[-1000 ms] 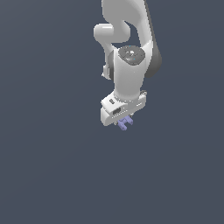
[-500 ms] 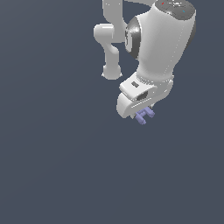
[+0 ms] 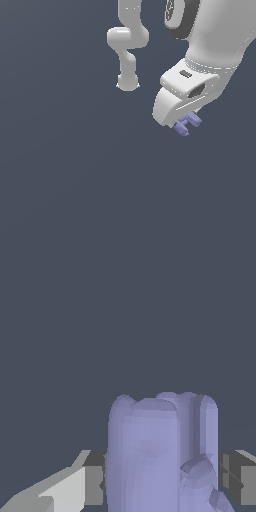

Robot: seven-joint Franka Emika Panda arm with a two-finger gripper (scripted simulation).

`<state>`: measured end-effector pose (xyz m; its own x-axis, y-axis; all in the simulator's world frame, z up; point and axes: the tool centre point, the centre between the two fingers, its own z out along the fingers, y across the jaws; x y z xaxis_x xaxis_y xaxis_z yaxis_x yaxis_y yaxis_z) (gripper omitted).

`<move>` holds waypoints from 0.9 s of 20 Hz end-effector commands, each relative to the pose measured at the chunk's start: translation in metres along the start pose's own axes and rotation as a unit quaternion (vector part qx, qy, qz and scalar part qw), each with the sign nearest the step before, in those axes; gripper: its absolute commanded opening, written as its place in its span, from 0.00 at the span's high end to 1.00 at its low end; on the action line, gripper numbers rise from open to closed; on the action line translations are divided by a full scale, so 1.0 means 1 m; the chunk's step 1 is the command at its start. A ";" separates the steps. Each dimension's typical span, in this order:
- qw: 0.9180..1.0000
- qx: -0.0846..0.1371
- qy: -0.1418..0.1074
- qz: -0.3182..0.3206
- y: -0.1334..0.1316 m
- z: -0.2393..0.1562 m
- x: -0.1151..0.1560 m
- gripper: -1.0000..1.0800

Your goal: Pick up the object and move it to a goal position.

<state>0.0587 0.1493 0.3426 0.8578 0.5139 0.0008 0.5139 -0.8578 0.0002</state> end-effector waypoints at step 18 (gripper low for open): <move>1.000 0.000 0.000 0.000 -0.023 -0.062 0.041 1.00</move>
<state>0.0811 0.1883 0.4021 0.8579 0.5138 0.0003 0.5138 -0.8579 -0.0001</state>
